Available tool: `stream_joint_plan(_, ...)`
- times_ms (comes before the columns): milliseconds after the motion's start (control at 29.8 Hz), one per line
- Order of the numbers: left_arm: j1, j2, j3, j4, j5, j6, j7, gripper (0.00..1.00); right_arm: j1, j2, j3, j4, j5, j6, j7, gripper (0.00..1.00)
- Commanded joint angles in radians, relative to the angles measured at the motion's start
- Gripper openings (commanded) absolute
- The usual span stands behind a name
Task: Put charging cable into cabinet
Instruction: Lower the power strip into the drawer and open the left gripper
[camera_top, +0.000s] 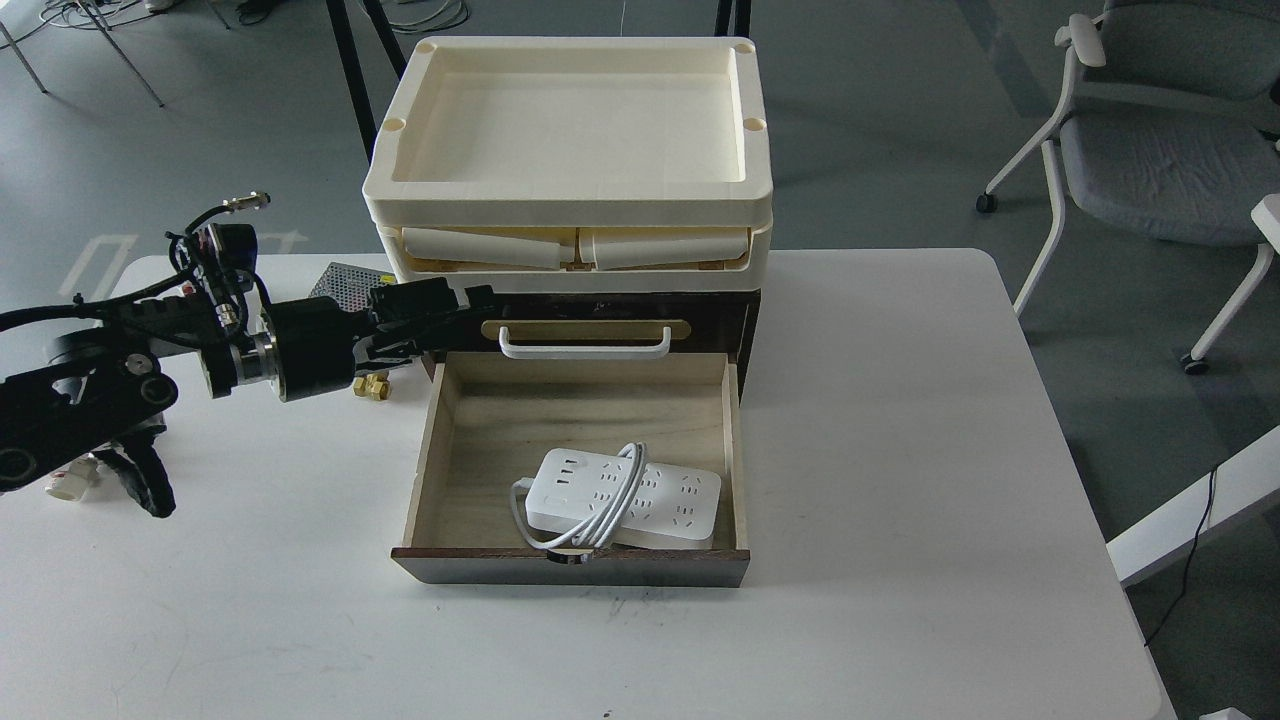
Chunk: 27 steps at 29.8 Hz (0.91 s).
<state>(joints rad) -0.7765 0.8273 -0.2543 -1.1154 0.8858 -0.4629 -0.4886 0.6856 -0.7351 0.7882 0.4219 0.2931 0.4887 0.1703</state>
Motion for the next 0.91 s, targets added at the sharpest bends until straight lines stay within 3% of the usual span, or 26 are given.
stream_joint_plan(0,0.055,0.093,-0.029,0.005,-0.131,-0.026,0.000,0.94,0.028,0.000,0.009,0.008,0.000,0.000,-0.009,1.00)
stream_joint_plan(235,0.063,0.156,-0.058,0.107,-0.449,-0.026,0.000,0.94,0.078,0.013,0.000,0.076,-0.003,0.000,-0.003,1.00)
stream_joint_plan(369,0.063,0.139,-0.161,0.262,-0.685,-0.026,0.000,0.94,0.094,0.016,0.002,0.135,-0.008,0.000,-0.002,1.00)
stream_joint_plan(570,0.025,0.044,-0.258,0.495,-0.712,-0.026,0.000,0.94,0.088,0.031,0.005,0.231,-0.008,0.000,0.002,1.00)
stream_joint_plan(872,0.009,0.023,-0.264,0.517,-0.711,-0.026,0.000,0.95,0.084,0.075,-0.006,0.327,-0.032,0.000,0.008,1.00)
